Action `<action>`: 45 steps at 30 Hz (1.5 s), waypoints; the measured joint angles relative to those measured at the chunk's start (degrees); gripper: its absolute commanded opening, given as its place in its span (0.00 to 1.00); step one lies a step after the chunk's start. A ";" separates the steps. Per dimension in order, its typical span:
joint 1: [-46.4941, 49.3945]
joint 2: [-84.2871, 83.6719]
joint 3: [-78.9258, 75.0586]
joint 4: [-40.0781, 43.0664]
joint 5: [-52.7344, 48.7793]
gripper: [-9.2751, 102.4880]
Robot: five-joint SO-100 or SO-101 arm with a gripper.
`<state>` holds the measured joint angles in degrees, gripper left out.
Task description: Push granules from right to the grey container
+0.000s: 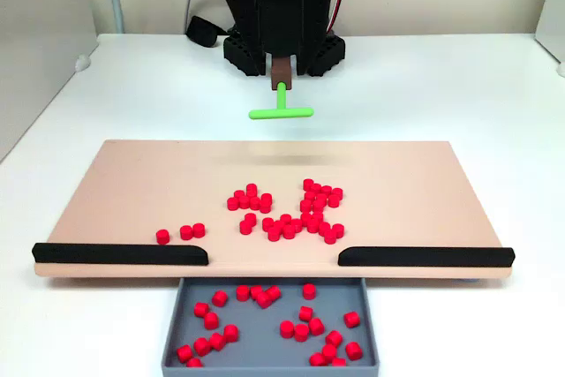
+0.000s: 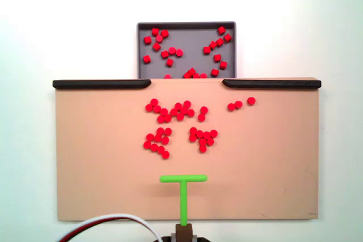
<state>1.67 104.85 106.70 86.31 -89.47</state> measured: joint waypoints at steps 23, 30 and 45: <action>-0.18 -3.16 0.00 -0.18 -2.11 0.08; -0.18 -3.16 0.00 -0.18 -2.11 0.08; -0.18 -3.16 0.00 -0.18 -2.37 0.08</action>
<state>1.49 101.69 106.70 86.13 -91.85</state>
